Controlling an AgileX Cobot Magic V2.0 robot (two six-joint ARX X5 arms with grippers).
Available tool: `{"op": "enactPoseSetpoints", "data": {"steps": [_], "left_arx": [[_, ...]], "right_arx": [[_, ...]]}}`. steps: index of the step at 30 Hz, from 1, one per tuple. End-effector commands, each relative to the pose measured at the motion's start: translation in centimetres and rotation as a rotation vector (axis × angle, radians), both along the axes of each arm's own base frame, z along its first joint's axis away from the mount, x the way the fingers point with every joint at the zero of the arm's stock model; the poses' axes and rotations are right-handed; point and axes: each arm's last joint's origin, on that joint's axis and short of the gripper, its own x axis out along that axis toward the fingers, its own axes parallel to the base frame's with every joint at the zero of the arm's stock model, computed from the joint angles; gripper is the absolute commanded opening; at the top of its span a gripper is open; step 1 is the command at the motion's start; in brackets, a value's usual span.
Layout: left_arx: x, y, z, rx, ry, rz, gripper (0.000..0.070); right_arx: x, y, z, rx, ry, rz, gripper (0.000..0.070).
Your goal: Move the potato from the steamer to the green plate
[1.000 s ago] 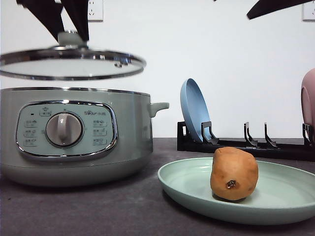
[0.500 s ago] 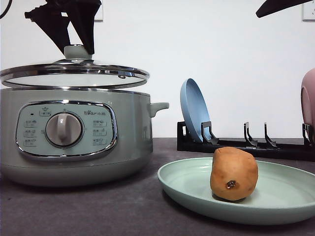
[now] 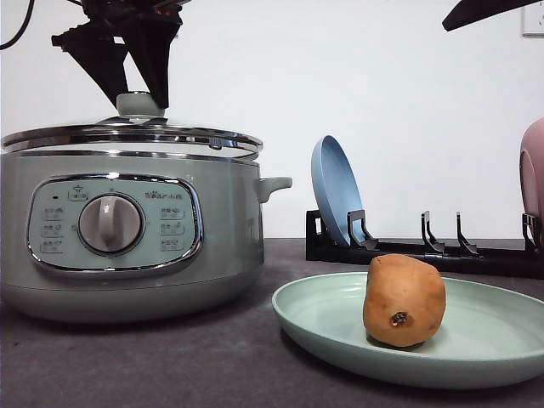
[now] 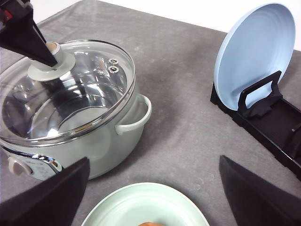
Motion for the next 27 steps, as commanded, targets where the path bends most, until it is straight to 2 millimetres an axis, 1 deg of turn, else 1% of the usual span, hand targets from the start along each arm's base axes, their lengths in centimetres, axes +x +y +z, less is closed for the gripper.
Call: {"op": "enactPoseSetpoints", "data": {"steps": [1, 9, 27], "left_arx": [[0.51, -0.4, 0.28, -0.012, -0.029, -0.012, 0.0], [1.02, -0.59, -0.43, 0.005, -0.014, -0.012, 0.0], [1.17, -0.48, -0.41, 0.053, -0.046, -0.007, 0.0]], "right_arx": [[0.06, 0.12, 0.41, 0.008, -0.008, 0.002, 0.0556], [0.06, 0.12, 0.41, 0.008, -0.008, 0.002, 0.0556], [0.06, 0.13, 0.41, 0.008, -0.009, 0.003, 0.0556]]}}
